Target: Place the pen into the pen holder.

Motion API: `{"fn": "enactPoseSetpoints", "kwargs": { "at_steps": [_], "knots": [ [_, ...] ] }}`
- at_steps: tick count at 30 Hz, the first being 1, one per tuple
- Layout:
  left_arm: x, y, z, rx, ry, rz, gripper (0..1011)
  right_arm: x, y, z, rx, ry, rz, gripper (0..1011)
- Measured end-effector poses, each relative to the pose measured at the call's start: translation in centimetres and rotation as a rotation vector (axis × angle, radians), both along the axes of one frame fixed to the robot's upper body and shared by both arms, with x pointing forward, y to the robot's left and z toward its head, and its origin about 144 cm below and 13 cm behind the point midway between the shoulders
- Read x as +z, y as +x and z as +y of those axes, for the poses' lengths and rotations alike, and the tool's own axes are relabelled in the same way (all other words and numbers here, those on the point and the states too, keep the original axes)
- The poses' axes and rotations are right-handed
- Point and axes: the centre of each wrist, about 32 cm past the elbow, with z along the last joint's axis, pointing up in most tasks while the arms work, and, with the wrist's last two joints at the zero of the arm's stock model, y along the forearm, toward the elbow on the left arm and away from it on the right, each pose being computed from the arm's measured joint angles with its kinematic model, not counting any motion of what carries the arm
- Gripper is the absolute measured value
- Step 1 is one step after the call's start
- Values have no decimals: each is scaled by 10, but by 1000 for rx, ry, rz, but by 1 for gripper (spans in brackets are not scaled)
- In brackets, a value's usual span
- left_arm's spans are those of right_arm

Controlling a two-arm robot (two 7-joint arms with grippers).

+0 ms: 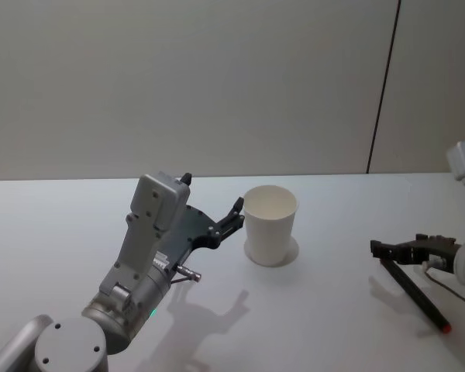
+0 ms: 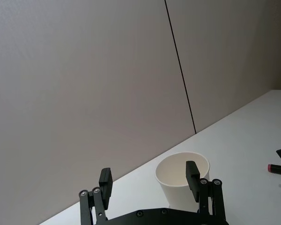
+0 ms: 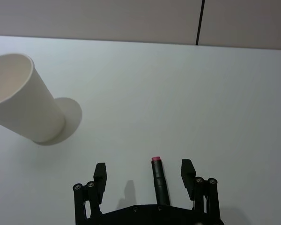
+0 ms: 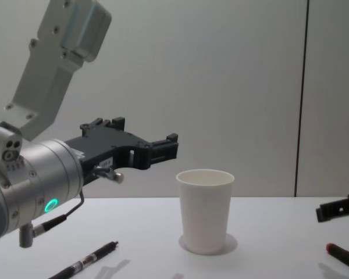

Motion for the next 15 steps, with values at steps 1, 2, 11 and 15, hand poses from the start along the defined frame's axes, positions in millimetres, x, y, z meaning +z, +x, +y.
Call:
{"fn": "enactPoseSetpoints", "kwargs": {
  "at_steps": [1,2,11,15],
  "knots": [
    [0,0,0,0,0,0,1003,0,1,0,2,-2,7,1002],
    [0,0,0,0,0,0,1003,1,3,1,3,-4,14,1001],
    [0,0,0,0,0,0,1003,5,20,5,21,-25,92,1002],
    [0,0,0,0,0,0,1003,7,25,7,25,-31,114,1002]
  ]
}}
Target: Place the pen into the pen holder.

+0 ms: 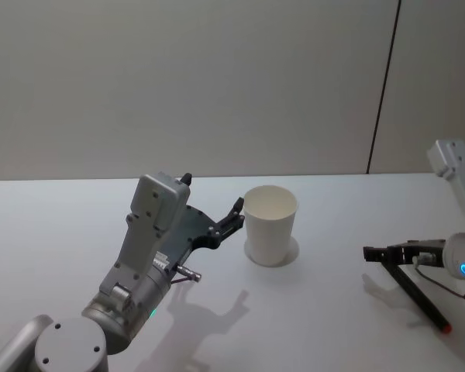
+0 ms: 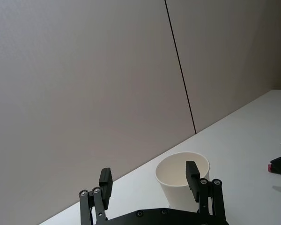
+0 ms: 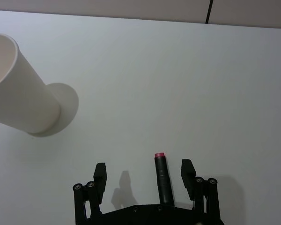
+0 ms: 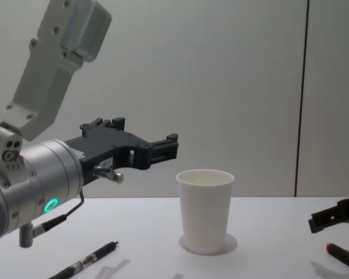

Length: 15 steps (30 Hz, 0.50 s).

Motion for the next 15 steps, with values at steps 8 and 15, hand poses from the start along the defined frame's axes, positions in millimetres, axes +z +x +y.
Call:
{"fn": "enactPoseSetpoints", "kwargs": {
  "at_steps": [8,15],
  "knots": [
    [0,0,0,0,0,0,1003,4,8,0,7,-14,34,1001],
    [0,0,0,0,0,0,1003,6,13,0,15,-33,63,1002]
  ]
}}
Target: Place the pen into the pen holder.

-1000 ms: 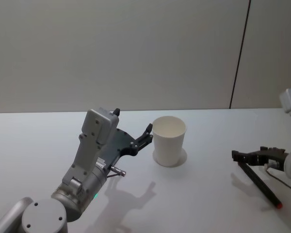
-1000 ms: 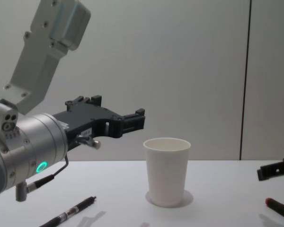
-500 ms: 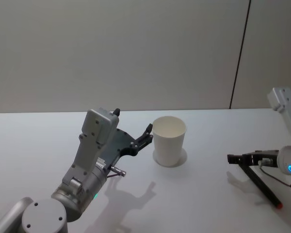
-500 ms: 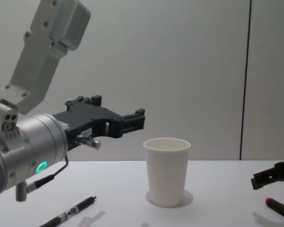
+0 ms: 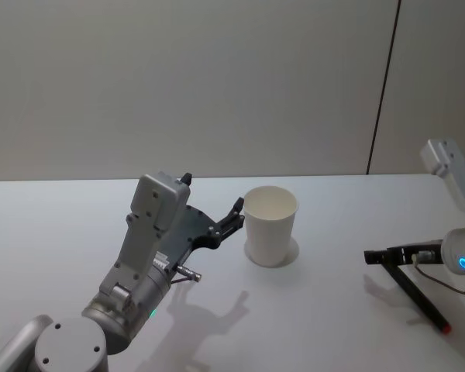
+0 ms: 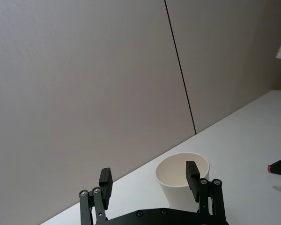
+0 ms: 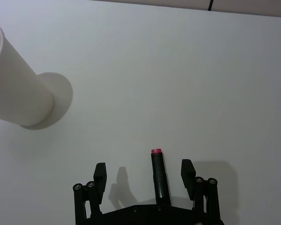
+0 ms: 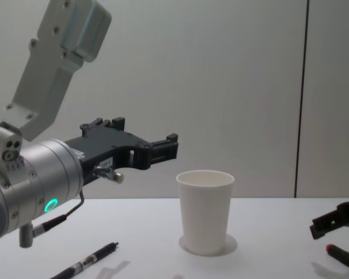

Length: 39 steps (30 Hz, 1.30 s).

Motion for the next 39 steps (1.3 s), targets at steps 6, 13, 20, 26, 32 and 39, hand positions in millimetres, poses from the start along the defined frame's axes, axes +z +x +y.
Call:
{"fn": "enactPoseSetpoints", "kwargs": {
  "at_steps": [6,13,20,26,32,39],
  "knots": [
    [0,0,0,0,0,0,1003,0,4,0,10,-19,23,1001],
    [0,0,0,0,0,0,1003,-2,7,-1,21,-37,46,1001],
    [0,0,0,0,0,0,1003,-5,9,-1,29,-50,60,1001],
    [0,0,0,0,0,0,1003,-7,10,-1,36,-59,69,1002],
    [0,0,0,0,0,0,1003,-9,12,-2,40,-63,66,1001],
    [0,0,0,0,0,0,1003,-11,13,-4,41,-65,62,945]
  ]
}}
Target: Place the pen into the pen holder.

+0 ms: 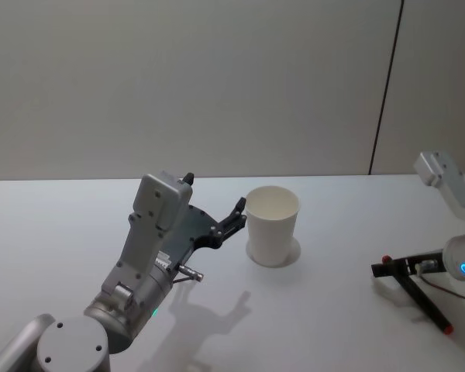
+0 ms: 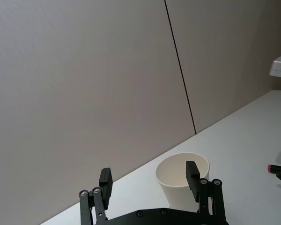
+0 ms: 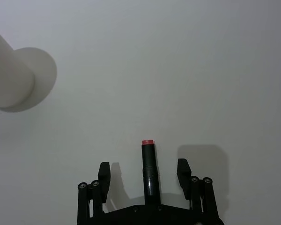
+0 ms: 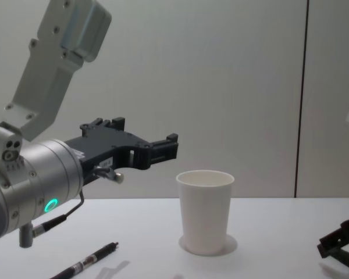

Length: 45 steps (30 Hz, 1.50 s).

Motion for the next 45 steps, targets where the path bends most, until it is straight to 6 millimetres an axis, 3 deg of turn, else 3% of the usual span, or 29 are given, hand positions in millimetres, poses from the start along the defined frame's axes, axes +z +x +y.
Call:
{"fn": "enactPoseSetpoints", "kwargs": {
  "at_steps": [11,12,18,25,45],
  "knots": [
    [0,0,0,0,0,0,1003,-3,1,-5,-11,-2,-1,650],
    [0,0,0,0,0,0,1003,-4,1,-5,-13,-2,-1,579],
    [0,0,0,0,0,0,1003,-7,2,-7,-18,-3,3,377],
    [0,0,0,0,0,0,1003,-10,4,-8,-21,-4,7,180],
    [0,0,0,0,0,0,1003,-14,4,-5,-13,-5,-10,165]
  ]
}}
